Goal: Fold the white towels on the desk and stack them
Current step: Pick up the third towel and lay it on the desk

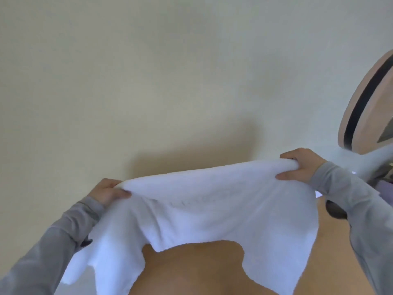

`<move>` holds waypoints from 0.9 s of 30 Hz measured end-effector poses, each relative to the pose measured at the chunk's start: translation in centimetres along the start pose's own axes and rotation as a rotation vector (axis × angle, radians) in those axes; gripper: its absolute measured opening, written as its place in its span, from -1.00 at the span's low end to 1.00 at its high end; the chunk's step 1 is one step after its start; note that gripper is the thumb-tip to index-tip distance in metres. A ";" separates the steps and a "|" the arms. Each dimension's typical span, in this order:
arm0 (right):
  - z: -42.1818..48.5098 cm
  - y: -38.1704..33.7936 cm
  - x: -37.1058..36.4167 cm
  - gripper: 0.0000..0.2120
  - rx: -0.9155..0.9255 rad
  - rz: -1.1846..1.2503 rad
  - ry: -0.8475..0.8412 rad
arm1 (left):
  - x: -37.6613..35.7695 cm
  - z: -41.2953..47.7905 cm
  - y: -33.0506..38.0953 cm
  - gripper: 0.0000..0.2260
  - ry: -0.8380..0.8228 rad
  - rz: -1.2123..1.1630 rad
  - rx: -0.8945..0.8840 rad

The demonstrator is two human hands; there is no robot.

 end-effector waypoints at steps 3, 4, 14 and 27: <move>0.3 3.1 0.8 -0.59 0.036 0.111 -0.017 | -1.6 -0.5 3.9 -0.68 0.068 0.044 -0.002; 0.4 4.2 1.2 -0.62 0.052 0.138 -0.018 | -2.4 -0.6 5.1 -0.70 0.085 0.073 -0.004; 3.3 17.5 4.8 -0.66 0.110 0.151 -0.335 | -12.7 -5.6 12.5 -0.77 0.078 0.294 0.076; 9.1 25.4 -17.1 -0.28 -0.153 -0.444 -0.796 | -25.9 -3.1 -5.7 -0.63 -0.446 0.994 0.597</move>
Point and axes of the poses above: each hand's wrist, its own z-axis towards the middle knuckle, its own x-axis out of the back of the hand, y = z × x, the point moved 5 cm from there along z, towards the middle knuckle, and after that the axes turned 7 degrees about -x, right-handed, at the moved point
